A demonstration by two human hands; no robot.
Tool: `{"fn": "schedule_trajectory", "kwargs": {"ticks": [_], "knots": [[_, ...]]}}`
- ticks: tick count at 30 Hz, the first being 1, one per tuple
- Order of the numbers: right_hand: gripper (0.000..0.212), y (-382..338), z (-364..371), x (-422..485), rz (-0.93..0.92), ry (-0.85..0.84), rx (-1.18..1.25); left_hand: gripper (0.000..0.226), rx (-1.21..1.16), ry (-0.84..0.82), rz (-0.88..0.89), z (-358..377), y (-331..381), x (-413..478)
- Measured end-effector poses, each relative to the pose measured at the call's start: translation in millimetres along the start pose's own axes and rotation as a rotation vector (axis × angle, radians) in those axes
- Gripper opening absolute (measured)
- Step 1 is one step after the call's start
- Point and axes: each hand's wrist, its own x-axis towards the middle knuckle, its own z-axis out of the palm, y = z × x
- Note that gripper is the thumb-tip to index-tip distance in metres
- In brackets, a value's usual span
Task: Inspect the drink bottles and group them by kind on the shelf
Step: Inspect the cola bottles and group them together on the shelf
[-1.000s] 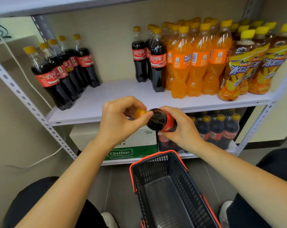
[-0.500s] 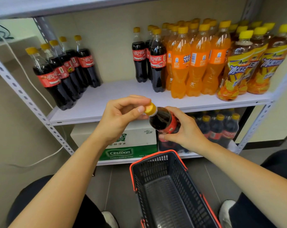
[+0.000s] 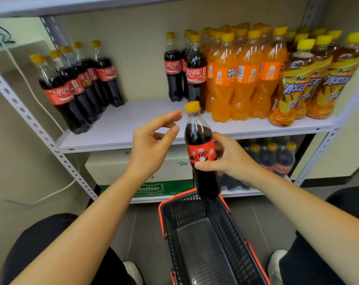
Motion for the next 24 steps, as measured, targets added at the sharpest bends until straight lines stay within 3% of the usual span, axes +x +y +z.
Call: {"fn": "schedule_trajectory", "kwargs": {"ticks": [6, 9, 12, 19, 24], "knots": [[0.054, -12.8, -14.0, 5.6, 0.091, 0.221, 0.396, 0.032, 0.033, -0.341, -0.232, 11.7, -15.4, -12.9], [0.047, -19.4, -21.4, 7.4, 0.108, 0.278, 0.5, 0.056, 0.001, -0.403, -0.351, 24.2, -16.1, -23.7], [0.051, -24.8, -25.8, 6.7, 0.124, 0.324, 0.574, 0.053, -0.107, -0.369, -0.381, 40.7, -10.4, -32.2], [0.071, -27.5, -26.7, 2.8, 0.198, 0.43, 0.778, 0.059, -0.224, -0.131, -0.216, 48.7, 0.9, -33.1], [0.056, -26.2, -25.4, 1.3, 0.223, 0.443, 0.872, 0.073, -0.101, -0.14, 0.006, 47.8, 0.6, -34.9]]}}
